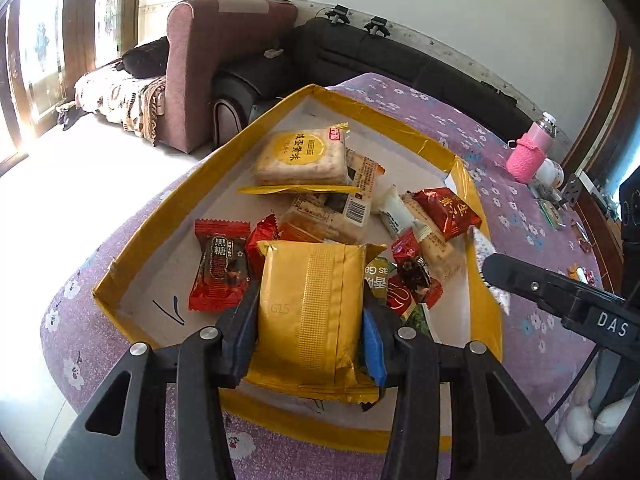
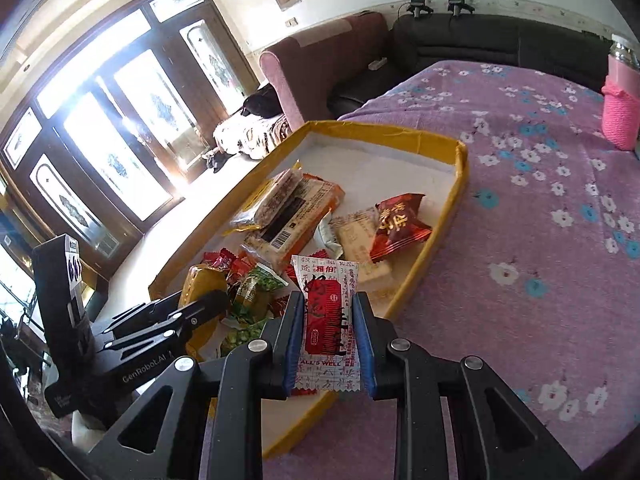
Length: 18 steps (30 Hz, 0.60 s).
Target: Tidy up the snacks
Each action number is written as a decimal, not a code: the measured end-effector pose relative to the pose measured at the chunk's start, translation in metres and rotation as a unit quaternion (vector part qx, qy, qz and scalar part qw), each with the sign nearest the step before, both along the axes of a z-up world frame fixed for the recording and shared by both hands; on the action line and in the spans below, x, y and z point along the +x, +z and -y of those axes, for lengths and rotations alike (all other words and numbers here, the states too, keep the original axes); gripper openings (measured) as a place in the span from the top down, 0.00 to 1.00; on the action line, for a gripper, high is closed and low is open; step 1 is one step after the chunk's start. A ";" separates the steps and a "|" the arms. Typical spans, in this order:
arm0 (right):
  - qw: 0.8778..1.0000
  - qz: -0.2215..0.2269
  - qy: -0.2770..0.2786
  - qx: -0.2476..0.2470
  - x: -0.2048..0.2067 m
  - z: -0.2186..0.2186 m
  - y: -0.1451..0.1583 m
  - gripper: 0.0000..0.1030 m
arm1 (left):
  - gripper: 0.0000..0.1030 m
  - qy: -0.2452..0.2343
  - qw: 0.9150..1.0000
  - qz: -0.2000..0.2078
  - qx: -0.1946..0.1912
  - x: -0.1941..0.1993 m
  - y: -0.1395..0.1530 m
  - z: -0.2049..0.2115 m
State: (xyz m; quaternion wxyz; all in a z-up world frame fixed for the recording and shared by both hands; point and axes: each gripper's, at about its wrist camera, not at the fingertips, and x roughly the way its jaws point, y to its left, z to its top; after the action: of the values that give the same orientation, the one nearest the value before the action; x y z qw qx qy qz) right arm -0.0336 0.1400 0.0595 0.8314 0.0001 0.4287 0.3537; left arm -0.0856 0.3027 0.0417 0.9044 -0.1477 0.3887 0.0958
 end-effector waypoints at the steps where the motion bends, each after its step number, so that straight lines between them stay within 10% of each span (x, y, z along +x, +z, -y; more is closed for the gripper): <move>1: 1.000 -0.005 0.000 -0.004 0.003 -0.006 -0.005 0.76 | 0.57 0.000 1.000 0.005 0.004 -0.001 0.001 0.000; 18: 0.994 0.078 -0.061 0.047 -0.035 0.029 0.016 0.46 | 0.21 0.074 0.990 0.088 0.083 -0.039 0.046 0.003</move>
State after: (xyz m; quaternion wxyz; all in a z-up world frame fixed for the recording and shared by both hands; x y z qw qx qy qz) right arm -0.0690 0.1107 0.0751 0.8813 0.0379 0.3449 0.3208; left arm -0.1245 0.2992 0.0877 0.9348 -0.1084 0.2861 0.1805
